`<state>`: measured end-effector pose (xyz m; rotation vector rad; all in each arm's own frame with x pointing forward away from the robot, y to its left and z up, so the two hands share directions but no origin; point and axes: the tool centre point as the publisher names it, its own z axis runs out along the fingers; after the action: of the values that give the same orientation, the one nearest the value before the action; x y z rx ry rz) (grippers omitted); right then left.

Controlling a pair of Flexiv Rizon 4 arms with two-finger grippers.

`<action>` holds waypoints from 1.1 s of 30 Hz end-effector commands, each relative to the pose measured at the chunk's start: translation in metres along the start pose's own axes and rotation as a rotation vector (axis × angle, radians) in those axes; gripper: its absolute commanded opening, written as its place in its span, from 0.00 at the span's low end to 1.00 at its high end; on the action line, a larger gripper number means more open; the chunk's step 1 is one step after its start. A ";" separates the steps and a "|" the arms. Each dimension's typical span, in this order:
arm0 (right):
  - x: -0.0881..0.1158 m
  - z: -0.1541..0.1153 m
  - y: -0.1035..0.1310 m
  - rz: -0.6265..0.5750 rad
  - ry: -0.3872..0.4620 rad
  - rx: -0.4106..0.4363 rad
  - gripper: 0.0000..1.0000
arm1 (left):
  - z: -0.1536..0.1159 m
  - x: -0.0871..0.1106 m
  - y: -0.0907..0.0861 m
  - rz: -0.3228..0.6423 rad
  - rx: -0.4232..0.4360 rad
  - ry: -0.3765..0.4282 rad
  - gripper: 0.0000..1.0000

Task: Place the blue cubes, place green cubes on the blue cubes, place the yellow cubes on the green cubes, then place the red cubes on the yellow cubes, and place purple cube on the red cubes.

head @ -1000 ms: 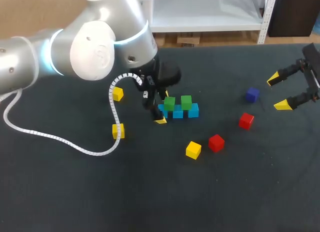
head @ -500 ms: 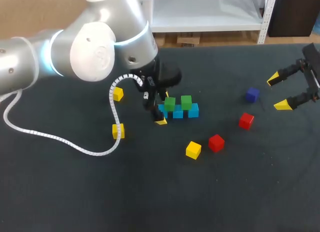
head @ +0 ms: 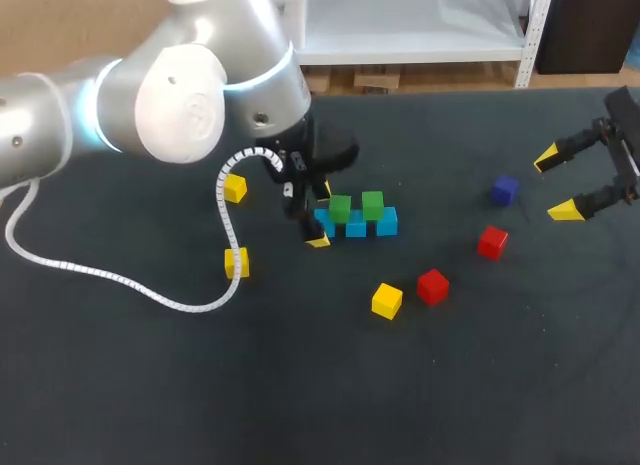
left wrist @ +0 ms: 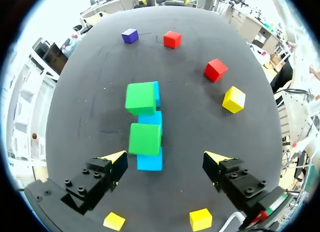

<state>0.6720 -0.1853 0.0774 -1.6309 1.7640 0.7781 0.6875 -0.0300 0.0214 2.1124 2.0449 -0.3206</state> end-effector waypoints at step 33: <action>0.000 0.001 -0.001 -0.001 -0.002 -0.001 1.00 | -0.043 0.107 -0.067 -0.099 -0.054 -0.059 1.00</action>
<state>0.6720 -0.1853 0.0774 -1.6310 1.7640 0.7783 0.6275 0.0820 0.0410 1.9758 2.1266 -0.3070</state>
